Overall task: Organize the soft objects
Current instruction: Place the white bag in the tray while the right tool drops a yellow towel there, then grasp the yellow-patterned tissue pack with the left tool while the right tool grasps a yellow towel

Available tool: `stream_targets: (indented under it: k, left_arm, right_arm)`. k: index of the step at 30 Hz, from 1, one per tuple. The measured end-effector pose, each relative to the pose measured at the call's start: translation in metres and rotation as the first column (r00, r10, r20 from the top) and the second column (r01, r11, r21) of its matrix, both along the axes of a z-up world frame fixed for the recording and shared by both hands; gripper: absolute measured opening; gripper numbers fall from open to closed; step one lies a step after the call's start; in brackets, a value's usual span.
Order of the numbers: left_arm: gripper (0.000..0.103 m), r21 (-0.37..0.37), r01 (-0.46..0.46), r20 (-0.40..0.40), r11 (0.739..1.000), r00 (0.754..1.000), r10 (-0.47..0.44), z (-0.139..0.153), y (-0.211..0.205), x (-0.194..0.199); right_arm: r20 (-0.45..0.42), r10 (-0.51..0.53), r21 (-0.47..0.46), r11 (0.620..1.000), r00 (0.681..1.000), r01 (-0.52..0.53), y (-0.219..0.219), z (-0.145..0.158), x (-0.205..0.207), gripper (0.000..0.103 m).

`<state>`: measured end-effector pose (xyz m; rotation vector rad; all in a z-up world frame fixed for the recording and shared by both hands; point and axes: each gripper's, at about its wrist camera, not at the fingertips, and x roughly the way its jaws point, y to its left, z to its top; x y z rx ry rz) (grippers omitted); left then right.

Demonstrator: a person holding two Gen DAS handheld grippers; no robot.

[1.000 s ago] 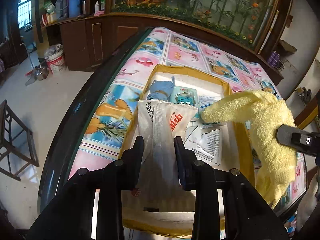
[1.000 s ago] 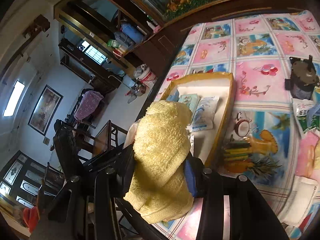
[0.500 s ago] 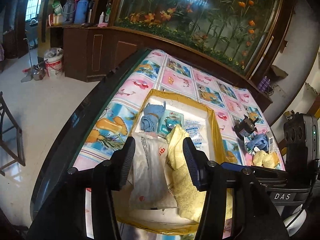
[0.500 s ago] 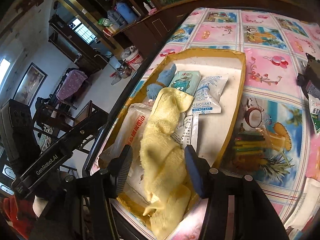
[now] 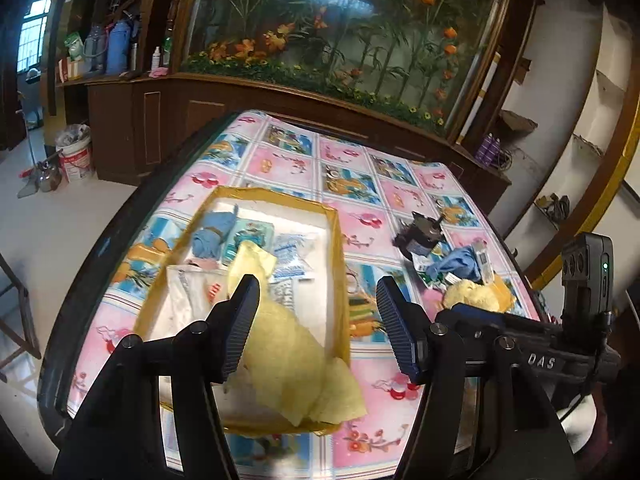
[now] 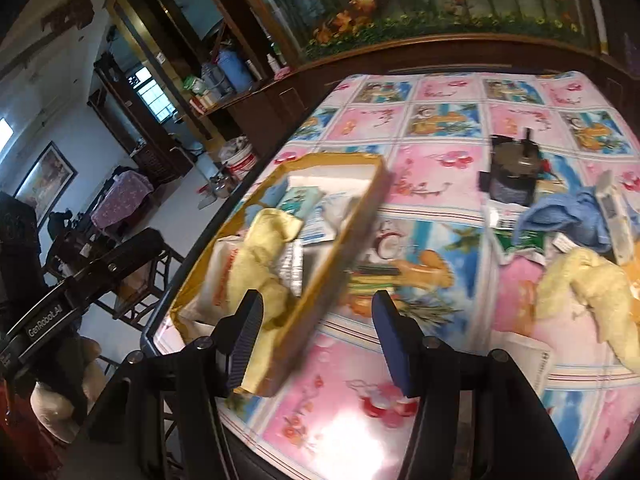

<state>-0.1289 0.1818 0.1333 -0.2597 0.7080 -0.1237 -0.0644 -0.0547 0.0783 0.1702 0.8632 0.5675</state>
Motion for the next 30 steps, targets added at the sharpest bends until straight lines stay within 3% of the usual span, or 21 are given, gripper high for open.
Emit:
stream_targets:
  k: [4, 9, 13, 18, 22, 26, 30]
  left_arm:
    - [0.061, -0.016, 0.059, -0.047, 0.998, 0.997, -0.06, -0.01, -0.028, 0.006]
    - [0.061, -0.022, 0.122, -0.086, 0.992, 0.989, -0.124, -0.021, -0.06, 0.015]
    - [0.061, -0.023, 0.164, -0.109, 0.986, 0.98, -0.166, -0.028, -0.08, 0.02]
    - [0.061, -0.022, 0.183, -0.126, 0.983, 0.975, -0.184, -0.032, -0.088, 0.021]
    - [0.061, -0.016, 0.17, -0.132, 0.985, 0.976, -0.171, -0.032, -0.085, 0.019]
    - [0.061, -0.015, 0.166, -0.132, 0.986, 0.977, -0.167, -0.034, -0.079, 0.021]
    - [0.061, -0.027, 0.186, -0.154, 0.982, 0.97, -0.188, -0.042, -0.087, 0.025]
  right_arm:
    - [-0.019, -0.154, -0.005, 0.988, 0.988, 0.154, -0.071, -0.008, 0.009, 0.057]
    - [-0.011, -0.323, -0.012, 0.946, 0.946, 0.323, -0.144, -0.007, 0.02, 0.057]
    - [0.011, -0.397, 0.007, 0.918, 0.918, 0.397, -0.173, 0.001, 0.045, 0.057]
    - [-0.017, -0.422, 0.052, 0.905, 0.906, 0.422, -0.196, 0.002, 0.113, 0.057]
    - [-0.134, -0.337, 0.046, 0.937, 0.932, 0.346, -0.186, -0.021, 0.147, 0.057]
    - [-0.182, -0.075, 0.111, 0.989, 0.98, 0.097, -0.138, -0.024, 0.121, 0.058]
    - [-0.25, 0.17, 0.206, 0.971, 0.953, -0.119, -0.095, -0.035, 0.089, 0.058]
